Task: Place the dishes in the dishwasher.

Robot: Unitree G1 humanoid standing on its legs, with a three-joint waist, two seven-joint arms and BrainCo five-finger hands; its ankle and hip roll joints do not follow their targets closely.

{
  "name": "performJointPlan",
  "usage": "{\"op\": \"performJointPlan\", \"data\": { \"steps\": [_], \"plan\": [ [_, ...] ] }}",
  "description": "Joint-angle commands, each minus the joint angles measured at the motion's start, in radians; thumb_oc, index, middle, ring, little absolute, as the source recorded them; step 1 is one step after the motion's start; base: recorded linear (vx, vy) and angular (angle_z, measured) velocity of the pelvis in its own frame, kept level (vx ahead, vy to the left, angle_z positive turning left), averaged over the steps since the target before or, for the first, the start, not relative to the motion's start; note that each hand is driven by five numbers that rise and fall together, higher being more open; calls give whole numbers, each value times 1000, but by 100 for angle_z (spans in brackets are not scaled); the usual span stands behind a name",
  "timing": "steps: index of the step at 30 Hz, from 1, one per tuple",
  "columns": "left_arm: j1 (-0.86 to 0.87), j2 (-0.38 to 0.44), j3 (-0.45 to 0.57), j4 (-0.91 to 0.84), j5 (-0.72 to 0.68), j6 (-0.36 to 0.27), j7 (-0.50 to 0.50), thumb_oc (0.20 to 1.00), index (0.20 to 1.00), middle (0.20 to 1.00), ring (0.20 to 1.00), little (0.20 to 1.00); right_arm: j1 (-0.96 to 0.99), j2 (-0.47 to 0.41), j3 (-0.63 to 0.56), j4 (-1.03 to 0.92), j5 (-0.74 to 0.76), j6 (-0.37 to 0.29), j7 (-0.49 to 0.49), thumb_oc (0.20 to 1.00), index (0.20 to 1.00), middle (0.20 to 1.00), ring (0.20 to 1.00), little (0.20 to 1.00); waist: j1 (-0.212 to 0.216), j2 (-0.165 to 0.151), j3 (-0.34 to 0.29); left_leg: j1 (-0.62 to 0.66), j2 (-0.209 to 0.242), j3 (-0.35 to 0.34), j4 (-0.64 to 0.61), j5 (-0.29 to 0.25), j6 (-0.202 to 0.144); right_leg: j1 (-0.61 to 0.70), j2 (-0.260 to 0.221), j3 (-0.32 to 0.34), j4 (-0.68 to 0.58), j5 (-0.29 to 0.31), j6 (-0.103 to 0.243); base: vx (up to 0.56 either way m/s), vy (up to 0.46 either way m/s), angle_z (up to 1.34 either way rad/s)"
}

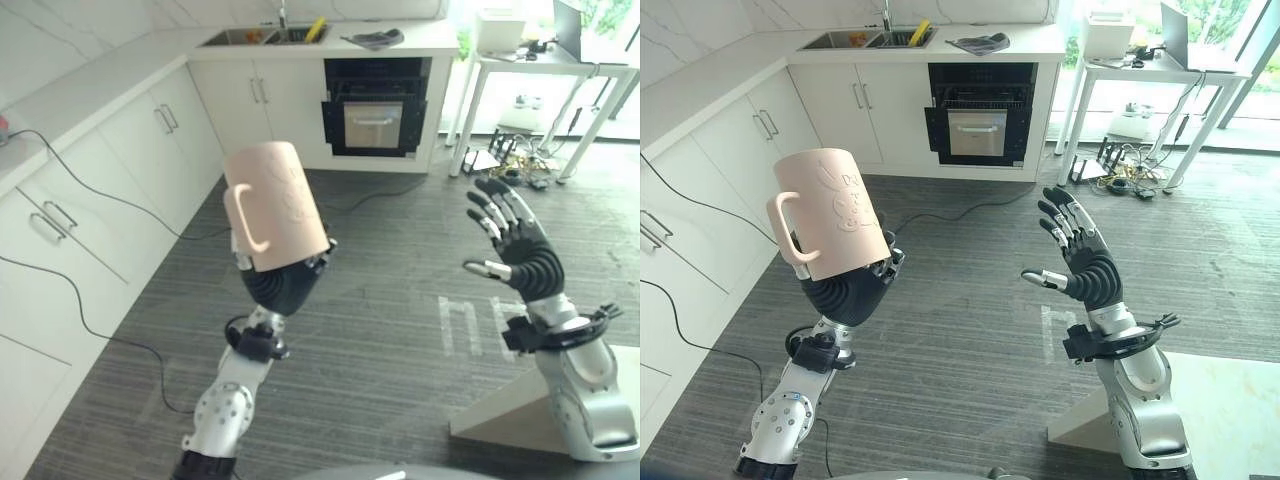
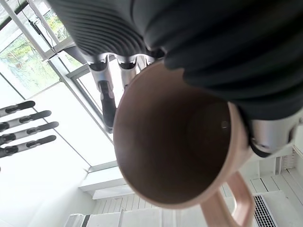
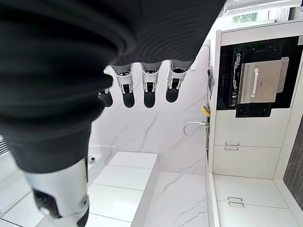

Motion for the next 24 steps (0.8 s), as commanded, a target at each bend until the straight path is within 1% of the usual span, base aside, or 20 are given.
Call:
{"op": "performJointPlan", "data": {
  "steps": [1,2,3,4,5,6,7,8,9,10,11,12,13,14,16,17,18,20,22,24],
  "plan": [
    [-37,42,78,-10,-6,-50,-37,200,200,200,200,200,-43,19,-22,-3,32,-36,7,1000,1000,1000,1000,1000,1,-77,9,-4,-52,-62,111,-101,1,53,22,123,-45,-31,27,-2,-111,1],
    [-36,47,80,-9,-5,-57,-39,200,200,200,200,200,-42,14,-23,0,43,-42,17,1000,1000,1000,1000,1000,-2,-85,19,-42,-47,-45,218,-91,-10,53,22,126,-39,-35,17,-89,-196,0],
    [-30,45,78,-17,5,-58,-45,200,200,200,200,200,-36,8,-24,0,51,-58,22,1000,1000,1000,1000,1000,0,-107,48,-199,-32,-49,517,-28,-34,46,16,128,-23,-33,-9,-117,-198,19],
    [-27,43,82,-24,5,-53,-45,200,200,200,200,200,-35,10,-27,2,44,-68,28,1000,1000,1000,1000,1000,5,-115,68,-297,-42,-62,681,-11,-34,38,11,128,-9,-31,-23,-105,-178,32],
    [-30,33,86,-15,9,-49,-46,200,200,200,200,200,-39,14,-27,14,29,-77,34,1000,1000,1000,1000,1000,13,-116,89,-375,-44,-67,744,3,-29,39,15,133,3,-29,-30,2,-67,42],
    [-35,30,93,-9,-3,-39,-36,200,200,200,200,200,-46,19,-27,25,20,-77,32,1000,1000,1000,1000,1000,16,-108,100,-394,-26,-48,680,5,-25,46,27,133,9,-37,-29,107,4,16],
    [-36,33,97,-7,-14,-31,-31,200,200,200,200,200,-55,19,-26,34,21,-77,31,1000,1000,1000,1000,1000,20,-102,108,-380,-9,-27,591,18,-25,59,34,136,10,-47,-25,215,63,-8],
    [-32,36,98,-3,-17,-30,-35,200,200,200,200,200,-66,18,-22,43,29,-74,31,1000,1000,1000,1000,1000,25,-96,113,-354,5,-6,481,34,-25,73,39,142,10,-58,-19,314,150,-30],
    [-26,38,96,1,-15,-32,-39,200,200,200,200,200,-73,18,-18,47,30,-71,34,1000,1000,1000,1000,1000,28,-79,111,-333,19,2,336,59,-29,88,53,149,7,-71,-11,372,213,-37],
    [-21,42,94,4,-18,-35,-43,200,200,200,200,200,-72,15,-20,46,31,-69,39,1000,1000,1000,1000,1000,33,-68,110,-312,25,1,200,99,-35,108,59,157,4,-83,-5,500,326,-37],
    [-9,48,91,10,-18,-44,-53,200,200,200,200,200,-57,9,-28,41,34,-68,59,1000,1000,1000,1000,1000,46,-54,105,-297,23,-44,61,165,-46,150,66,180,-2,-105,1,515,338,-29],
    [-1,43,87,16,-13,-54,-63,200,200,200,200,200,-43,-3,-34,35,36,-67,72,1000,1000,1000,1000,1000,56,-52,100,-298,19,-81,41,195,-55,178,67,194,-7,-123,0,472,321,-15],
    [2,42,85,16,-14,-61,-66,200,200,200,200,200,-42,-15,-37,34,44,-68,78,1000,1000,1000,1000,1000,59,-54,95,-295,18,-85,37,186,-54,184,61,194,-8,-130,1,358,290,-24],
    [1,42,80,13,-17,-75,-63,200,200,200,200,200,-46,-30,-40,35,58,-70,88,1000,1000,1000,1000,1000,59,-58,87,-284,20,-74,26,153,-49,187,44,188,-6,-136,7,300,283,-53],
    [-18,39,77,19,-11,-77,-62,200,200,200,200,200,-42,-30,-49,30,72,-79,96,1000,1000,1000,1000,1000,50,-56,75,-258,28,-29,25,117,-41,198,11,163,25,-165,25,491,425,-73],
    [-38,46,87,17,-16,-68,-42,200,200,200,200,200,-36,-24,-65,17,94,-70,106,1000,1000,1000,1000,1000,53,-63,53,-243,5,-34,35,89,-20,216,-25,157,64,-192,50,596,465,-49],
    [-46,47,91,15,-15,-58,-36,200,200,200,200,200,-35,-22,-66,13,96,-69,105,1000,1000,1000,1000,1000,56,-66,45,-238,-3,-32,34,85,-13,221,-36,151,77,-199,59,496,365,-43],
    [-58,51,95,14,-8,-40,-33,200,200,200,200,200,-37,-15,-62,14,86,-74,99,1000,1000,1000,1000,1000,64,-74,33,-226,-20,-31,29,79,4,219,-59,129,108,-185,79,294,210,-17],
    [-80,52,101,9,11,-2,-14,200,200,200,200,200,-54,6,-44,13,53,-75,64,1000,1000,1000,1000,1000,72,-81,17,-190,-44,-48,16,65,30,168,-92,96,212,-132,111,383,292,18],
    [-80,55,107,5,16,23,-10,200,200,200,200,200,-61,23,-41,11,54,-73,52,1000,1000,1000,1000,1000,81,-78,8,-183,-56,-60,21,61,43,147,-92,91,292,-93,122,314,256,41]
  ]
}}
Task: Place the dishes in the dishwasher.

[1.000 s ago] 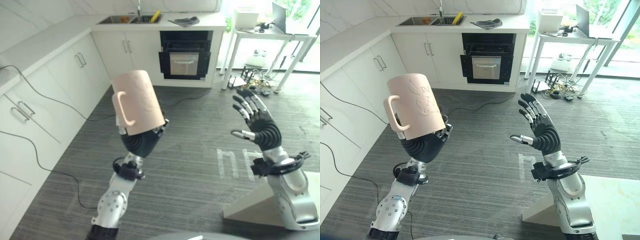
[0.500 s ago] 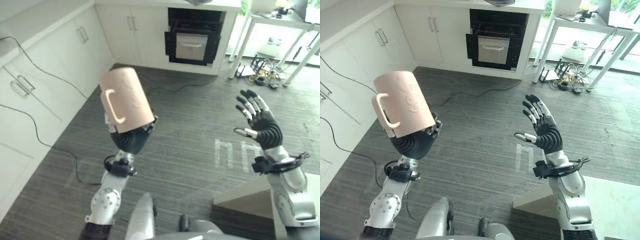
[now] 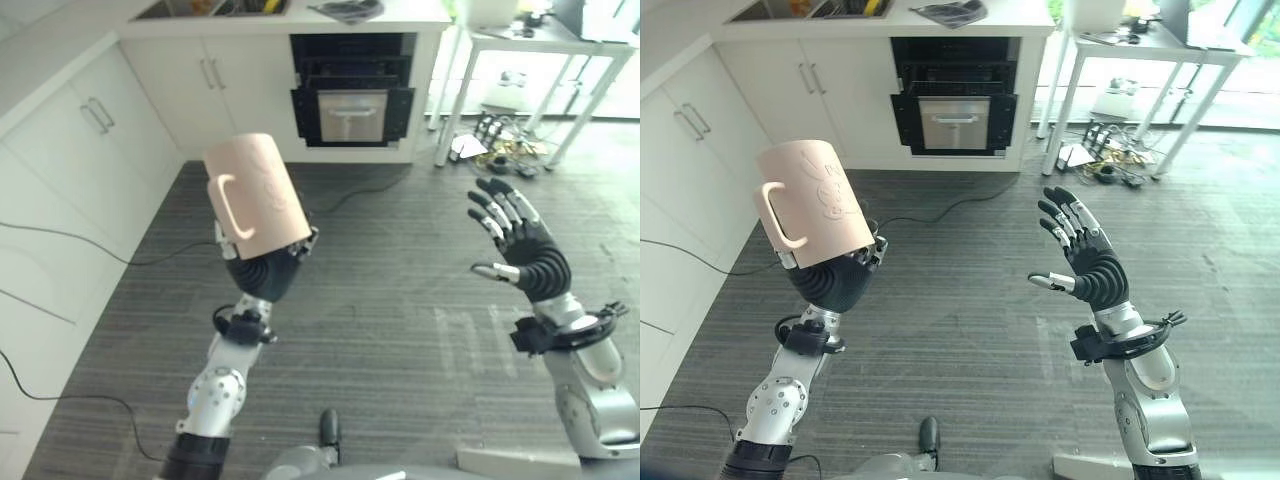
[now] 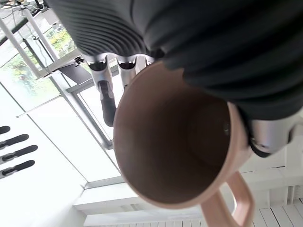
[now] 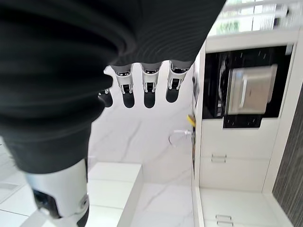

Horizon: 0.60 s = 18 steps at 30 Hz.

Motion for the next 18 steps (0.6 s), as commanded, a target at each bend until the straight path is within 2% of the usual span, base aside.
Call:
{"op": "performJointPlan", "data": {
  "steps": [1,2,3,4,5,7,8,9,10,11,12,14,16,18],
  "plan": [
    [58,26,28,-86,24,41,-18,200,200,200,200,200,-21,20,5,-19,-21,-57,-37,1000,1000,1000,1000,1000,36,17,-111,-74,98,-27,25,-53,-116,-25,29,-4,-28,189,12,297,249,46],
    [63,22,26,-87,32,49,-22,200,200,200,200,200,-14,35,14,-24,-41,-61,-39,1000,1000,1000,1000,1000,36,24,-109,-59,91,-36,24,-63,-108,-63,26,-9,59,223,12,359,307,23],
    [70,18,22,-95,44,55,-18,200,200,200,200,200,-6,52,34,-33,-69,-61,-42,1000,1000,1000,1000,1000,31,36,-97,-21,83,-51,22,-86,-99,-145,14,-23,223,239,3,280,267,18],
    [72,9,18,-100,57,45,-8,200,200,200,200,200,-13,56,57,-33,-84,-53,-41,1000,1000,1000,1000,1000,22,52,-84,9,89,-55,19,-99,-98,-251,19,-25,299,234,-13,280,243,12],
    [67,17,16,-104,47,38,5,200,200,200,200,200,-19,52,68,-29,-88,-48,-44,1000,1000,1000,1000,1000,15,60,-75,27,91,-55,15,-104,-100,-304,30,-44,299,203,-29,210,134,-2],
    [52,32,18,-111,24,39,25,200,200,200,200,200,-19,32,69,-27,-65,-40,-47,1000,1000,1000,1000,1000,7,60,-62,42,88,-59,11,-103,-105,-314,54,-90,206,146,-40,243,7,-6],
    [45,35,16,-105,23,33,25,200,200,200,200,200,-17,24,64,-23,-53,-43,-41,1000,1000,1000,1000,1000,0,54,-53,53,84,-56,10,-107,-107,-307,60,-113,118,155,-38,474,-178,19],
    [45,40,14,-88,21,29,10,200,200,200,200,200,-4,5,39,-18,-17,-57,-25,1000,1000,1000,1000,1000,-39,38,-28,105,78,-53,5,-145,-116,-318,73,-126,-174,183,-35,460,-209,19],
    [46,41,11,-85,21,29,6,200,200,200,200,200,-1,2,35,-16,-12,-62,-25,1000,1000,1000,1000,1000,-49,35,-24,115,76,-57,4,-155,-117,-330,72,-111,-232,196,-33,568,-273,14],
    [49,35,-2,-77,25,27,5,200,200,200,200,200,6,2,31,-15,-12,-67,-28,1000,1000,1000,1000,1000,-74,34,-18,143,71,-70,4,-185,-119,-348,65,-75,-343,254,-18,422,-217,8],
    [53,28,-8,-73,32,27,3,200,200,200,200,200,7,4,30,-17,-15,-65,-30,1000,1000,1000,1000,1000,-84,31,-17,163,68,-74,3,-203,-119,-365,50,-67,-401,311,-5,453,-253,37],
    [63,25,-21,-72,41,21,-3,200,200,200,200,200,8,9,35,-21,-20,-63,-41,1000,1000,1000,1000,1000,-94,33,-16,198,75,-65,2,-236,-118,-384,35,-71,-465,363,7,373,-275,63],
    [80,41,-23,-74,49,2,-26,200,200,200,200,200,9,1,36,-14,-5,-81,-43,1000,1000,1000,1000,1000,-105,32,-27,247,92,-49,4,-281,-123,-372,34,-65,-508,379,-1,492,-410,25],
    [88,47,-19,-82,28,-2,-22,200,200,200,200,200,10,-9,37,-16,-1,-77,-50,1000,1000,1000,1000,1000,-109,33,-50,272,108,-25,15,-295,-138,-339,39,-76,-515,385,-10,418,-375,8]
  ]
}}
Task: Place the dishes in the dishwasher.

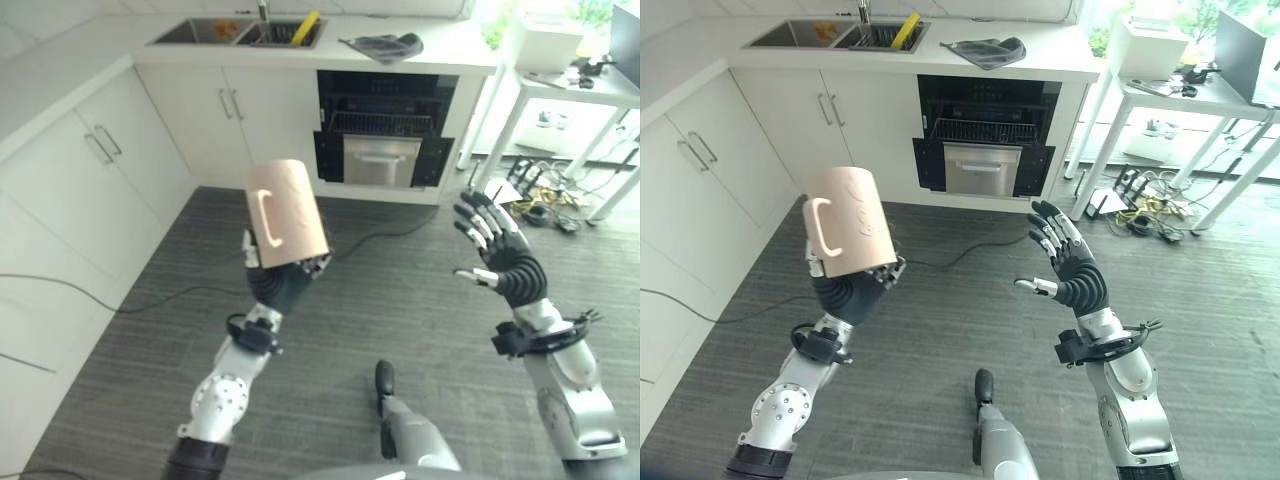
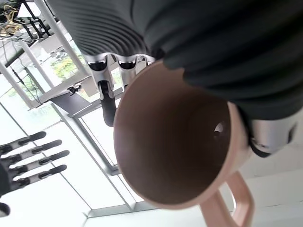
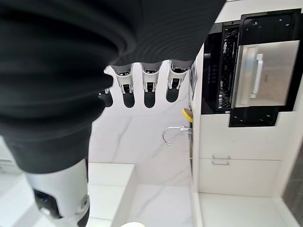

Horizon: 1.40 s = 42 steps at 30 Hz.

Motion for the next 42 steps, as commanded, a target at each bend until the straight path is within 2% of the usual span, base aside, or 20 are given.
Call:
{"op": "performJointPlan", "data": {
  "steps": [1,2,3,6,7,10,11,13,15,18,19,20,24,29,31,33,38,39,40,42],
  "plan": [
    [0,35,57,-123,-23,-46,-45,200,200,200,200,200,-8,-13,-19,-94,45,-67,-23,1000,1000,1000,1000,1000,-12,-48,-31,-91,-22,45,-30,5,24,214,-51,32,-192,77,52,369,-358,5],
    [-1,32,57,-126,-29,-42,-39,200,200,200,200,200,-11,-18,-21,-95,52,-63,-23,1000,1000,1000,1000,1000,-15,-44,-39,-88,-5,48,-8,26,7,225,-40,34,-189,69,41,401,-441,-5],
    [-3,28,56,-136,-31,-31,-32,200,200,200,200,200,-10,-19,-23,-97,56,-68,-21,1000,1000,1000,1000,1000,-15,-37,-49,-114,25,51,57,104,-27,246,-20,31,-193,53,24,304,-386,-15],
    [-1,15,54,-143,-20,-21,-28,200,200,200,200,200,-4,-18,-34,-108,55,-60,-11,1000,1000,1000,1000,1000,-11,-44,-53,-203,67,53,245,205,-58,292,0,37,-194,19,-8,285,-381,-14],
    [16,10,59,-139,-24,-13,-41,200,200,200,200,200,8,-23,-41,-109,65,-52,1,1000,1000,1000,1000,1000,-11,-51,-52,-252,66,49,400,248,-70,319,13,58,-194,-2,-31,300,-367,-20],
    [50,-5,64,-138,-16,2,-63,200,200,200,200,200,26,-22,-45,-103,61,-44,1,1000,1000,1000,1000,1000,5,-73,-38,-411,27,21,687,277,-59,362,9,92,-189,-22,-62,215,-284,-43],
    [55,-10,67,-133,-13,15,-75,200,200,200,200,200,28,-24,-45,-96,60,-50,-10,1000,1000,1000,1000,1000,20,-84,-27,-508,19,26,741,256,-39,384,4,86,-189,-28,-67,149,-212,-51],
    [59,-10,70,-132,-18,26,-84,200,200,200,200,200,23,-26,-46,-86,61,-52,-22,1000,1000,1000,1000,1000,34,-89,-17,-554,15,40,716,220,-18,402,6,86,-191,-38,-63,156,-107,-45],
    [68,5,80,-134,-31,33,-104,200,200,200,200,200,9,-27,-43,-76,63,-51,-25,1000,1000,1000,1000,1000,40,-81,-6,-519,44,90,503,217,-13,424,20,110,-194,-69,-52,227,50,-43],
    [75,4,64,-118,-39,4,-128,200,200,200,200,200,9,-22,-36,-78,42,-41,-19,1000,1000,1000,1000,1000,44,-46,-5,-465,65,78,105,264,-38,454,37,158,-194,-114,-27,265,197,-117],
    [74,2,58,-115,-37,-2,-130,200,200,200,200,200,11,-26,-41,-80,43,-36,-16,1000,1000,1000,1000,1000,44,-40,-6,-452,78,82,45,274,-45,463,36,158,-194,-123,-24,342,306,-5],
    [74,0,43,-99,-33,-17,-146,200,200,200,200,200,15,-39,-51,-82,51,-33,-10,1000,1000,1000,1000,1000,45,-28,-9,-439,116,96,-42,319,-66,481,38,151,-194,-142,-22,274,280,-10],
    [105,-4,52,-90,-39,-22,-194,200,200,200,200,200,26,-52,-76,-87,60,-32,16,1000,1000,1000,1000,1000,47,-18,-11,-450,182,93,-64,356,-92,505,22,134,-194,-164,-21,258,321,11],
    [91,-2,61,-104,-58,-20,-196,200,200,200,200,200,35,-67,-112,-105,70,-24,39,1000,1000,1000,1000,1000,37,-25,-10,-428,190,136,-49,298,-81,525,-69,99,-154,-183,23,266,480,-5],
    [51,4,63,-90,-63,-6,-180,200,200,200,200,200,43,-60,-134,-97,77,-26,35,1000,1000,1000,1000,1000,35,-39,-9,-437,166,164,-22,279,-71,535,-114,75,-130,-185,57,266,493,13],
    [23,15,72,-100,-62,22,-177,200,200,200,200,200,49,-44,-142,-101,90,-24,23,1000,1000,1000,1000,1000,58,-61,-15,-458,110,148,26,241,-37,543,-163,55,-99,-178,89,319,474,20],
    [15,14,97,-119,-47,80,-145,200,200,200,200,200,49,7,-109,-112,19,-16,-8,1000,1000,1000,1000,1000,96,-71,-26,-418,32,120,13,202,23,490,-232,23,64,-108,88,297,390,30],
    [18,13,96,-127,-31,83,-135,200,200,200,200,200,60,35,-85,-117,-2,-12,-9,1000,1000,1000,1000,1000,103,-64,-27,-387,15,109,6,188,42,437,-223,8,187,-79,77,415,479,30],
    [20,11,94,-133,-30,80,-128,200,200,200,200,200,60,37,-77,-120,-9,-6,-6,1000,1000,1000,1000,1000,102,-61,-26,-371,14,110,-4,186,45,414,-207,5,209,-81,72,333,360,36],
    [10,30,89,-147,-48,67,-112,200,200,200,200,200,56,19,-65,-116,-9,-11,-16,1000,1000,1000,1000,1000,90,-56,-15,-335,11,100,-38,189,46,374,-110,3,186,-146,59,189,128,15]
  ]
}}
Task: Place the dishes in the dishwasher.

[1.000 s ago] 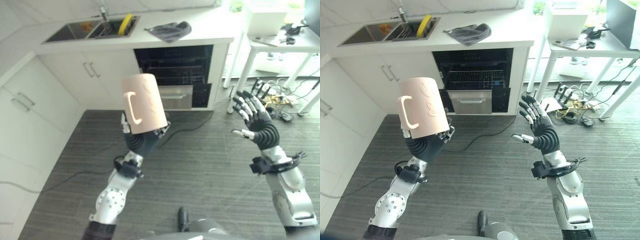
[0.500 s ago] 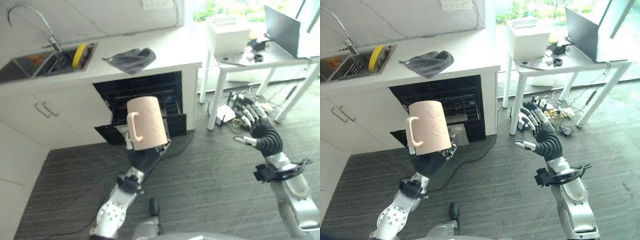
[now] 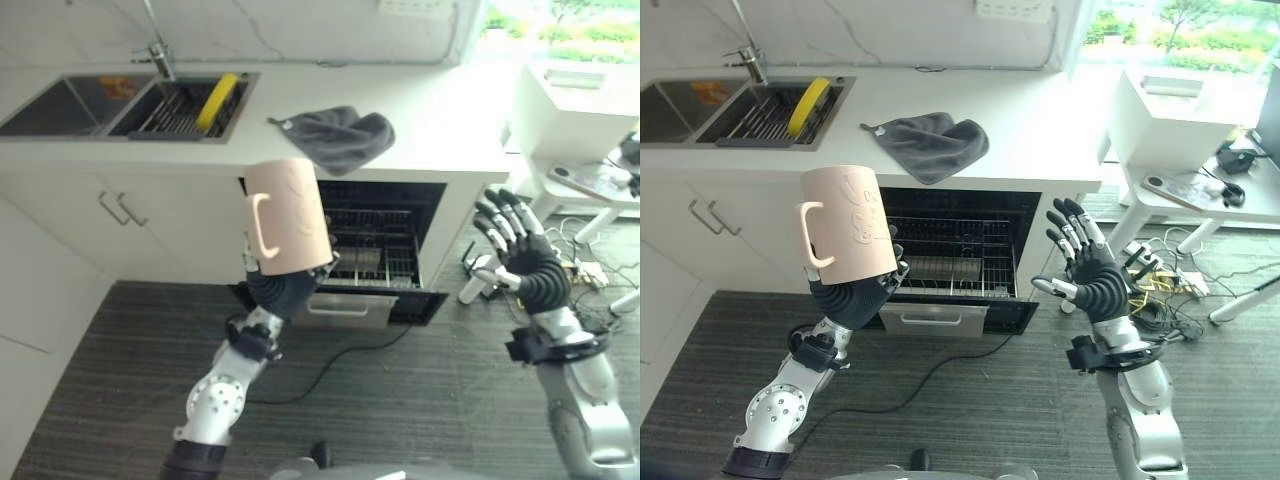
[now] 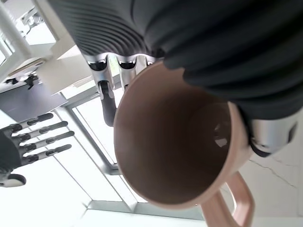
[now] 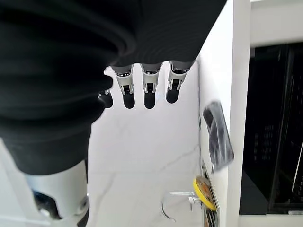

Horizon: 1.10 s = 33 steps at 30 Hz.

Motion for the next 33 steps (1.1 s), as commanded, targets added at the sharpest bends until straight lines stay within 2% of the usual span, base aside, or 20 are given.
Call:
{"op": "performJointPlan", "data": {
  "steps": [1,3,6,7,11,13,14,15,16,18,21,23,25,27,28,29,30,31,33],
  "plan": [
    [-25,34,25,-92,-44,-28,-8,200,200,200,200,200,-43,-45,-19,-10,7,-48,-25,1000,1000,1000,1000,1000,-21,-3,-9,-33,31,-18,-16,-16,-69,71,134,-5,-338,86,-28,169,-10,17],
    [-29,33,16,-87,-38,-40,-10,200,200,200,200,200,-55,-59,-20,-6,16,-58,-28,1000,1000,1000,1000,1000,-32,-9,-1,-18,23,-32,-22,-24,-73,52,162,7,-428,93,-44,153,-128,33],
    [-23,32,-2,-87,-39,-40,-20,200,200,200,200,200,-65,-65,-10,0,16,-59,-63,1000,1000,1000,1000,1000,-51,-13,-7,4,16,-60,-22,-45,-73,67,192,91,-540,131,-55,176,-361,52],
    [-15,20,-15,-99,-40,-48,-10,200,200,200,200,200,-76,-72,-6,13,28,-51,-77,1000,1000,1000,1000,1000,-46,-15,-19,10,19,-56,-17,-47,-85,97,199,86,-593,147,-62,142,-426,24],
    [-18,13,-1,-101,-39,-50,10,200,200,200,200,200,-84,-58,5,8,35,-40,-81,1000,1000,1000,1000,1000,-55,-4,-38,-6,43,-22,34,-60,-118,136,211,91,-665,158,-78,44,-386,4],
    [-13,11,2,-95,-35,-54,-17,200,200,200,200,200,-74,-54,1,11,27,-52,-72,1000,1000,1000,1000,1000,-69,0,-32,-41,41,10,148,-87,-128,132,200,90,-665,160,-86,-84,-247,2],
    [-5,9,2,-97,-32,-46,-37,200,200,200,200,200,-77,-56,-7,20,16,-58,-73,1000,1000,1000,1000,1000,-72,2,-20,-100,45,6,267,-80,-136,132,192,87,-665,167,-94,-84,-100,9],
    [-2,8,-1,-98,-25,-47,-43,200,200,200,200,200,-81,-57,-9,25,14,-61,-75,1000,1000,1000,1000,1000,-73,3,-15,-116,55,2,287,-73,-139,134,192,88,-665,168,-97,-57,-45,7],
    [-3,7,-5,-98,-21,-48,-44,200,200,200,200,200,-88,-60,-11,30,13,-63,-76,1000,1000,1000,1000,1000,-73,4,-11,-124,70,5,278,-65,-142,138,191,90,-665,167,-96,17,74,6],
    [1,6,-6,-99,-30,-44,-59,200,200,200,200,200,-104,-63,-20,34,11,-58,-80,1000,1000,1000,1000,1000,-77,13,-9,-92,124,21,154,-35,-156,147,190,94,-664,153,-90,64,159,-4],
    [12,1,-16,-93,-45,-64,-89,200,200,200,200,200,-94,-83,-43,23,12,-56,-61,1000,1000,1000,1000,1000,-84,34,-11,-65,221,15,-21,70,-194,169,187,104,-665,122,-86,102,284,8],
    [10,-4,-28,-73,-46,-81,-117,200,200,200,200,200,-93,-103,-59,21,23,-50,-53,1000,1000,1000,1000,1000,-91,41,-14,-79,261,12,-33,106,-212,177,180,101,-665,110,-86,113,353,-16],
    [15,-8,-34,-75,-48,-98,-138,200,200,200,200,200,-98,-128,-82,17,43,-33,-31,1000,1000,1000,1000,1000,-96,47,-18,-78,280,-8,-33,102,-222,180,158,107,-665,106,-80,156,500,-34],
    [14,-14,-32,-74,-48,-97,-152,200,200,200,200,200,-101,-135,-99,12,42,-23,-23,1000,1000,1000,1000,1000,-105,52,-18,-73,284,13,-33,84,-228,178,126,94,-665,112,-66,136,571,-37],
    [1,-16,-37,-68,-46,-100,-157,200,200,200,200,200,-112,-137,-103,11,31,-22,-26,1000,1000,1000,1000,1000,-111,56,-14,-71,283,27,-33,75,-233,172,94,86,-661,118,-47,83,434,-32],
    [1,-16,-37,-68,-46,-100,-157,200,200,200,200,200,-112,-137,-103,11,31,-22,-26,1000,1000,1000,1000,1000,-111,56,-14,-71,283,27,-33,75,-233,172,94,86,-661,118,-47,107,762,-3],
    [-30,-2,-32,-62,-68,-87,-134,200,200,200,200,200,-126,-137,-104,14,5,-14,-44,1000,1000,1000,1000,1000,-117,58,-5,-63,259,53,-33,61,-231,148,34,69,-633,131,-2,110,775,14],
    [-48,-2,-28,-68,-82,-59,-122,200,200,200,200,200,-118,-133,-121,11,21,-11,-56,1000,1000,1000,1000,1000,-107,51,-5,-60,219,37,-33,43,-213,152,-5,57,-623,141,34,131,896,17],
    [-52,0,-23,-72,-41,-51,-128,200,200,200,200,200,-101,-99,-117,3,39,-17,-54,1000,1000,1000,1000,1000,-98,41,-4,-49,185,37,-33,22,-188,119,-39,24,-570,160,47,92,453,16]
  ]
}}
